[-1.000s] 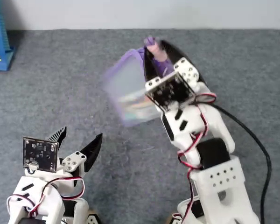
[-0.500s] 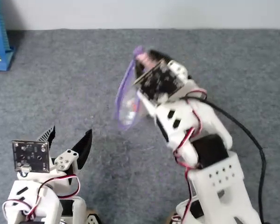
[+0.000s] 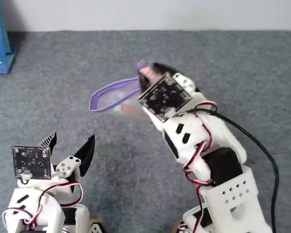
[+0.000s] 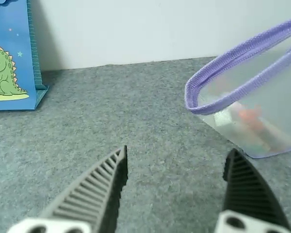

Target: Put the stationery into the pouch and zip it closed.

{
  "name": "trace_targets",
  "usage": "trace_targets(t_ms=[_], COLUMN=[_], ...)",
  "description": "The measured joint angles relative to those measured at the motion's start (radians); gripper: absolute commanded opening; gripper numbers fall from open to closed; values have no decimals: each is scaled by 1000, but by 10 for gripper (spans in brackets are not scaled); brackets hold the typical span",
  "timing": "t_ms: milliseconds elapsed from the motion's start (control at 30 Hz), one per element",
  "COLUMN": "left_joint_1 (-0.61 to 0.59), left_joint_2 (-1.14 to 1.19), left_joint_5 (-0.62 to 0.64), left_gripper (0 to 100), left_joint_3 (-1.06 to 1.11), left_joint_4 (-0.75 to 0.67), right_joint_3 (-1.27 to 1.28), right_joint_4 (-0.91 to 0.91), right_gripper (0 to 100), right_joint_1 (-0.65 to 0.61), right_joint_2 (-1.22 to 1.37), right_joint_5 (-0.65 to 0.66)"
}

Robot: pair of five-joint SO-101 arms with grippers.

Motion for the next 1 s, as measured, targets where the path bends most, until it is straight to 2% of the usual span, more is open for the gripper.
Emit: trace_targets(t_ms=[100,333,600,767,1000], left_joint_1=[0,0,0,0,2], left_joint_2=[0,0,0,0,0], left_joint_5=[0,0,0,0,0], left_gripper=[307,307,307,307,307], left_joint_3=[0,0,0,0,0], left_joint_4=[0,0,0,0,0], right_joint_3=[0,2,-34,-152,-299], right_joint_4=[-48,-189,-338,-316,-87], right_gripper=[7,7,7,7,7], right_joint_1=[57,78,169,175,77], right_joint_2=[0,11,192,285,338], right_joint_5=[0,0,-8,-69,-83])
